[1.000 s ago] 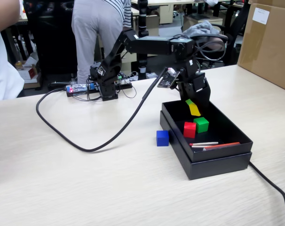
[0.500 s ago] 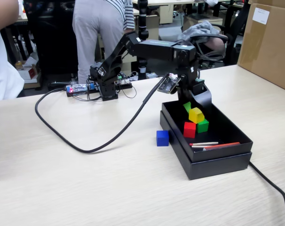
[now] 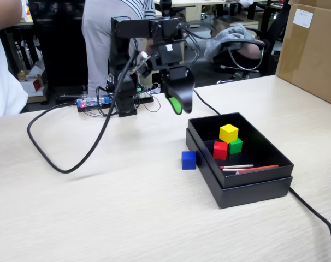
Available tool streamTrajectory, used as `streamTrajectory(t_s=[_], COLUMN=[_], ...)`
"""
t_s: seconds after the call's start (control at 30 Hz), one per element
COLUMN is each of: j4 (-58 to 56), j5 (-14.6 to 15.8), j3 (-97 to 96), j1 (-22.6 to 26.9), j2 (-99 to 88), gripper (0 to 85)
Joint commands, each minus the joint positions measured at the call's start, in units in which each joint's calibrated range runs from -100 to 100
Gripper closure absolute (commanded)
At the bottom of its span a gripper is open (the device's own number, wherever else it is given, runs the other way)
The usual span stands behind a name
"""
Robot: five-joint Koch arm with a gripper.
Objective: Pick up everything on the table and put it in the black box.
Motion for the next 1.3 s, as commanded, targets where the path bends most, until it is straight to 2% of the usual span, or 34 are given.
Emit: streamTrajectory(t_s=[0.0,0.13,0.4,0.57,0.77,0.9,0.97,1.1,1.2,1.27], j4=[1.54,2.15,2.32,2.32,2.32,2.23,2.23,2.23,2.23,2.23], j5=[0.63,1.81,6.35,7.13,7.08,6.74,6.4,5.96,5.76,5.76], j3=[-0.02,-2.02,8.41,14.39,16.39,17.3,18.11,19.74,20.65,21.28], j1=[-0.78,-0.83,0.59,1.32,1.37,1.32,1.37,1.37,1.37,1.42], j2=[-4.63,-1.64,20.96,34.5,40.7,43.22,44.25,46.55,48.04,48.38], gripper=[35.6,34.6,34.5,34.5,35.5,42.8,43.4,54.3,57.2,63.7])
